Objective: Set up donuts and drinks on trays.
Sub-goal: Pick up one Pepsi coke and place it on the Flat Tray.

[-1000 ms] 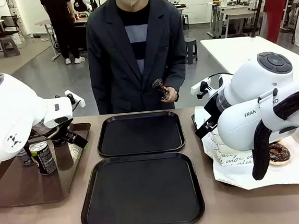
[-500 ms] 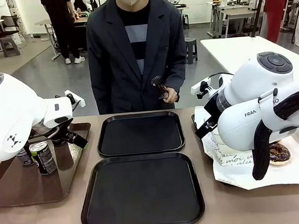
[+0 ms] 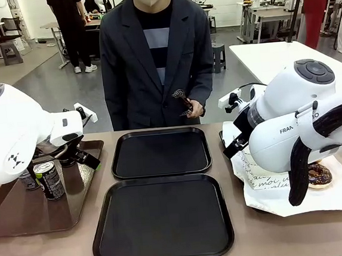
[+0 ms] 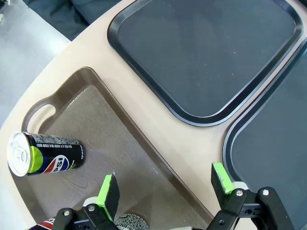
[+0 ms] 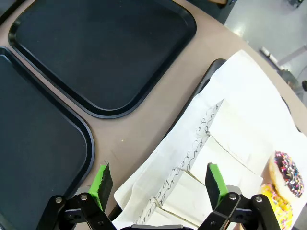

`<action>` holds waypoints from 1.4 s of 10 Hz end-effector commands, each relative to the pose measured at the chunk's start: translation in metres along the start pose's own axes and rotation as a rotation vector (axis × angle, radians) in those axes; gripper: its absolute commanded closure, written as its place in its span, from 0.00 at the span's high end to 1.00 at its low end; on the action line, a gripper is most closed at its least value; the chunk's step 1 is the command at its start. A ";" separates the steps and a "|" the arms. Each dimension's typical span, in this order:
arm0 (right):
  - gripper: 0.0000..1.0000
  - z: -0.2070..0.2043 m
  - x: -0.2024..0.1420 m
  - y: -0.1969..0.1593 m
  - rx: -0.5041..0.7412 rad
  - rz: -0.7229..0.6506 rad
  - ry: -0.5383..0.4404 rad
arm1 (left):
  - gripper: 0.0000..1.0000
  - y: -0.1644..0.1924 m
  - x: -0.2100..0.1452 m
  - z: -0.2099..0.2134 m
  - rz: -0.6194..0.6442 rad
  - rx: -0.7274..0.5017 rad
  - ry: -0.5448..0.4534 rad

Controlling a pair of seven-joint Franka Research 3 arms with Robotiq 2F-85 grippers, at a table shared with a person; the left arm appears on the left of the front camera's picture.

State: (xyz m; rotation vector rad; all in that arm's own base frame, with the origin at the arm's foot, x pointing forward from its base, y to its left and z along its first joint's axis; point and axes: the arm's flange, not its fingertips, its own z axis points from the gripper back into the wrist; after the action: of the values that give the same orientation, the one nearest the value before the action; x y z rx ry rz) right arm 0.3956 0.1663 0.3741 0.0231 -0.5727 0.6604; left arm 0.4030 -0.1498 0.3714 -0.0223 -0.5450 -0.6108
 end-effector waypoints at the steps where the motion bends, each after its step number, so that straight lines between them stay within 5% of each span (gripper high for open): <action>1: 1.00 0.016 -0.003 0.008 -0.043 0.032 0.026 | 1.00 -0.008 -0.014 0.023 -0.054 -0.042 -0.006; 5: 1.00 0.127 -0.072 0.053 0.013 0.074 0.165 | 1.00 -0.030 -0.122 0.138 -0.103 -0.211 0.064; 8: 1.00 0.164 -0.130 0.079 0.065 0.039 0.236 | 1.00 -0.048 -0.173 0.156 -0.099 -0.254 0.157; 9: 1.00 0.157 -0.133 0.072 -0.048 0.033 0.252 | 1.00 -0.051 -0.170 0.146 -0.117 -0.161 0.157; 10: 1.00 0.172 -0.017 0.057 0.057 0.085 0.230 | 1.00 -0.007 -0.033 0.178 -0.097 -0.257 0.169; 13: 1.00 0.191 -0.026 0.060 0.035 0.068 0.244 | 1.00 -0.006 -0.041 0.194 -0.093 -0.237 0.184; 14: 1.00 0.183 -0.065 0.007 0.198 -0.238 0.079 | 1.00 0.037 -0.056 0.187 0.164 -0.471 0.001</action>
State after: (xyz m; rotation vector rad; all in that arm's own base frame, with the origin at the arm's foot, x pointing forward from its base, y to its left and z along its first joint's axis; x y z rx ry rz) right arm 0.2617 0.1509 0.5156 0.0490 -0.3446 0.6453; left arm 0.2879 -0.0901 0.5151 -0.2729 -0.3074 -0.6884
